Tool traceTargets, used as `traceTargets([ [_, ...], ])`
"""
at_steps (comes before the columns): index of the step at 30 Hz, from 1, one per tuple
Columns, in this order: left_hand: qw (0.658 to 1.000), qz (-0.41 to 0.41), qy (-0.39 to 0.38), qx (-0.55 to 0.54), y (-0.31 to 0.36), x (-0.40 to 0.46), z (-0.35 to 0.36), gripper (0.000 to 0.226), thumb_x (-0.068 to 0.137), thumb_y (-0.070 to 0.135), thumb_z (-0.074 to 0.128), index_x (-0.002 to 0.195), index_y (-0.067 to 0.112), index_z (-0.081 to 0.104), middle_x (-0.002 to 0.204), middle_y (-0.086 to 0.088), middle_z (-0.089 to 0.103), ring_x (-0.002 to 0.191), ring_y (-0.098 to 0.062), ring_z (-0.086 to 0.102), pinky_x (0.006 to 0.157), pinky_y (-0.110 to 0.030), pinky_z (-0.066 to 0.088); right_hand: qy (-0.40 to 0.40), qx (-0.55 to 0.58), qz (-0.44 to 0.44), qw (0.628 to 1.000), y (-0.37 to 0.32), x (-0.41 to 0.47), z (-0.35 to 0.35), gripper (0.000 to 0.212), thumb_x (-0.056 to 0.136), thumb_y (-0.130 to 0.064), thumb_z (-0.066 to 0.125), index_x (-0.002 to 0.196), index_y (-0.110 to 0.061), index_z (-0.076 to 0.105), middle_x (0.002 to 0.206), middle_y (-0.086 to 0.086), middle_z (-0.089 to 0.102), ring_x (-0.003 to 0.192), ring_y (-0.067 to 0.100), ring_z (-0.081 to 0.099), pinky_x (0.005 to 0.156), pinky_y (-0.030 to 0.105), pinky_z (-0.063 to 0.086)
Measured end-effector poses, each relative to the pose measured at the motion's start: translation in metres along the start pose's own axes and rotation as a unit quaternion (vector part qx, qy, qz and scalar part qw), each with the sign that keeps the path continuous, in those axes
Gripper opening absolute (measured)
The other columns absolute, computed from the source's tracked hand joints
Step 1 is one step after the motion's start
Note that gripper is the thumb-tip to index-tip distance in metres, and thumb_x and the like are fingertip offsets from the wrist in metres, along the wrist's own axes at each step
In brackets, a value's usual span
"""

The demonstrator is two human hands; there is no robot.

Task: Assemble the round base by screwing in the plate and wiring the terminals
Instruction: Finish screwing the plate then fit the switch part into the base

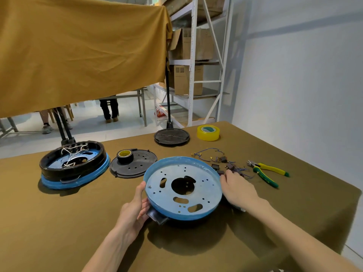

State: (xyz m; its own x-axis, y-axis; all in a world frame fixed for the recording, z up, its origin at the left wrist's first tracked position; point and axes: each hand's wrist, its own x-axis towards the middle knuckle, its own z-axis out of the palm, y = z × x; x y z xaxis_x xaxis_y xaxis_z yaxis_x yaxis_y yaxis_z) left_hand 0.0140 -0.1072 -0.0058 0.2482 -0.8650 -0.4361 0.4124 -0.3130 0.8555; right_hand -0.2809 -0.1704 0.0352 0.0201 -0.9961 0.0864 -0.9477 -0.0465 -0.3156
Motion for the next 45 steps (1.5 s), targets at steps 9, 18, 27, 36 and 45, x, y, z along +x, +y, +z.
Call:
traceTargets([
  [9,0.998,0.015,0.015,-0.065,0.005,-0.008,-0.002,0.108,0.059,0.059,0.081,0.139,-0.006,0.048,0.147,-0.024,0.054,0.135,-0.035,0.054,0.112,-0.051,0.047,-0.083,-0.044,0.015,0.995,0.007,-0.017,0.004,0.042,0.092,-0.03,0.065,0.129,-0.02,0.048,0.126,0.005,0.058,0.113,0.024,0.055,0.094,0.036,0.051],
  [18,0.998,0.007,-0.007,-0.057,0.003,0.0,-0.007,0.109,0.06,0.059,0.08,0.14,-0.007,0.047,0.145,-0.025,0.055,0.131,-0.036,0.057,0.111,-0.051,0.048,0.2,0.235,-0.051,0.95,-0.016,-0.026,-0.03,0.016,0.101,-0.041,0.061,0.107,-0.03,0.052,0.091,-0.012,0.061,0.076,0.005,0.061,0.059,0.019,0.047],
  [27,0.997,-0.042,-0.058,-0.041,0.009,-0.001,-0.017,0.081,0.068,0.054,0.083,0.119,-0.006,0.061,0.106,-0.021,0.077,0.101,-0.029,0.074,0.068,-0.036,0.062,0.102,0.484,-0.171,0.852,-0.088,-0.002,-0.033,0.032,0.084,-0.026,0.085,0.106,-0.021,0.063,0.089,0.001,0.065,0.07,0.009,0.063,0.06,0.024,0.057],
  [36,0.997,-0.039,-0.067,-0.016,0.004,0.011,-0.021,0.082,0.073,0.058,0.081,0.124,-0.004,0.062,0.114,-0.018,0.076,0.103,-0.028,0.076,0.08,-0.035,0.064,0.114,0.447,-0.284,0.841,-0.14,0.024,-0.02,0.033,0.1,-0.022,0.067,0.12,-0.023,0.041,0.086,-0.026,0.059,0.077,0.008,0.065,0.066,0.027,0.059],
  [45,0.997,-0.031,-0.075,0.006,0.001,0.015,-0.024,0.089,0.073,0.062,0.081,0.131,-0.002,0.06,0.123,-0.018,0.073,0.116,-0.03,0.071,0.108,-0.044,0.052,0.09,0.42,-0.338,0.838,-0.155,0.038,-0.021,0.032,0.102,-0.022,0.064,0.122,-0.021,0.039,0.089,0.007,0.059,0.077,0.019,0.065,0.065,0.029,0.057],
])
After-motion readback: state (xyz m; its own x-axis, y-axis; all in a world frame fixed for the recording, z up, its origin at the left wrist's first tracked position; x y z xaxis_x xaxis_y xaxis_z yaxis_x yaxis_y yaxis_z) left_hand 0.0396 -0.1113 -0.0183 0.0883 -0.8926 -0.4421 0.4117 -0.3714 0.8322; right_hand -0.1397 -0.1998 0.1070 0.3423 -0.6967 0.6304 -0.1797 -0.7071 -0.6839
